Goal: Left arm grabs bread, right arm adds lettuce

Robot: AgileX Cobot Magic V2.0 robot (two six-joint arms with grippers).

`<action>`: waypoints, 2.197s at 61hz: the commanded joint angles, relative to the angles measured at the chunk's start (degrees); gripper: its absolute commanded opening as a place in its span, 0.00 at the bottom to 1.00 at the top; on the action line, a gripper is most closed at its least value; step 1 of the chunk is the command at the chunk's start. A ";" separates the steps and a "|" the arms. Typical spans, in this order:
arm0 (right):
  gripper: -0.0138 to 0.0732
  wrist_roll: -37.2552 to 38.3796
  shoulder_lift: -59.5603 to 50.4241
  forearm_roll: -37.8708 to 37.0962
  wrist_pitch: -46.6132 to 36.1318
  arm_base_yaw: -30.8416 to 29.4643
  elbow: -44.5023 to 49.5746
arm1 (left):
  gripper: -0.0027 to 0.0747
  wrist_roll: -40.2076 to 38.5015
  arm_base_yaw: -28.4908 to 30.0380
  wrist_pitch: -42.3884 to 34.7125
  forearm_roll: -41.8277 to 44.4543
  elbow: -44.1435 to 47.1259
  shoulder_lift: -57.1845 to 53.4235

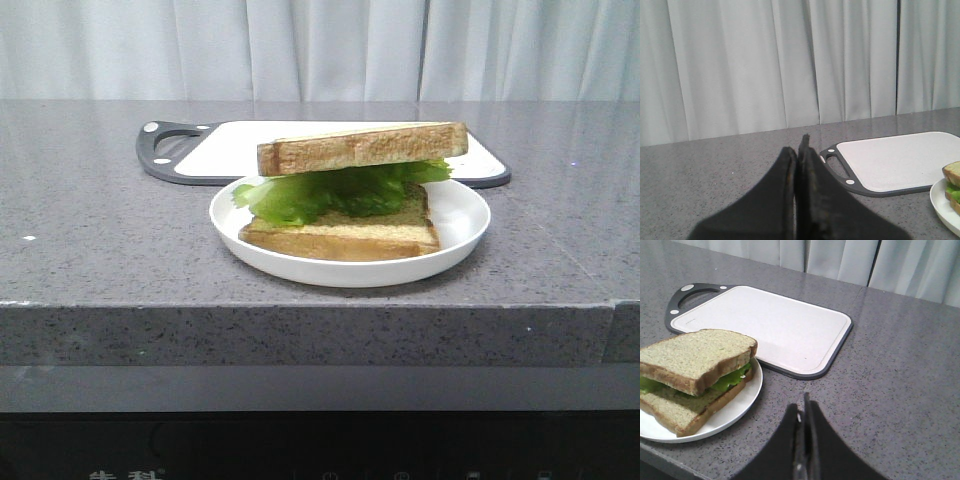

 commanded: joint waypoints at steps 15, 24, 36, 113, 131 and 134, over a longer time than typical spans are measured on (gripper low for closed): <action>0.08 -0.41 0.17 0.41 -4.58 -0.44 -1.44 | 0.01 -16.81 0.82 -5.06 14.12 0.39 0.49; 0.08 -0.41 0.17 0.41 -4.58 -0.44 -1.44 | 0.01 -16.82 5.55 -4.82 12.87 2.06 0.49; 0.08 -0.41 0.17 0.41 -4.58 -0.44 -1.44 | 0.01 -16.82 6.80 -4.92 12.87 8.70 -1.98; 0.08 -0.41 0.22 0.41 -4.52 -0.44 -1.44 | 0.01 -16.82 6.80 -6.17 12.73 17.02 -5.01; 0.08 7.74 -0.78 -7.46 -9.95 -1.30 2.51 | 0.01 -16.82 6.80 -6.17 12.73 17.02 -5.01; 0.08 12.43 -1.58 -10.85 -11.69 -2.13 3.99 | 0.01 -16.82 6.80 -6.17 12.73 17.02 -5.01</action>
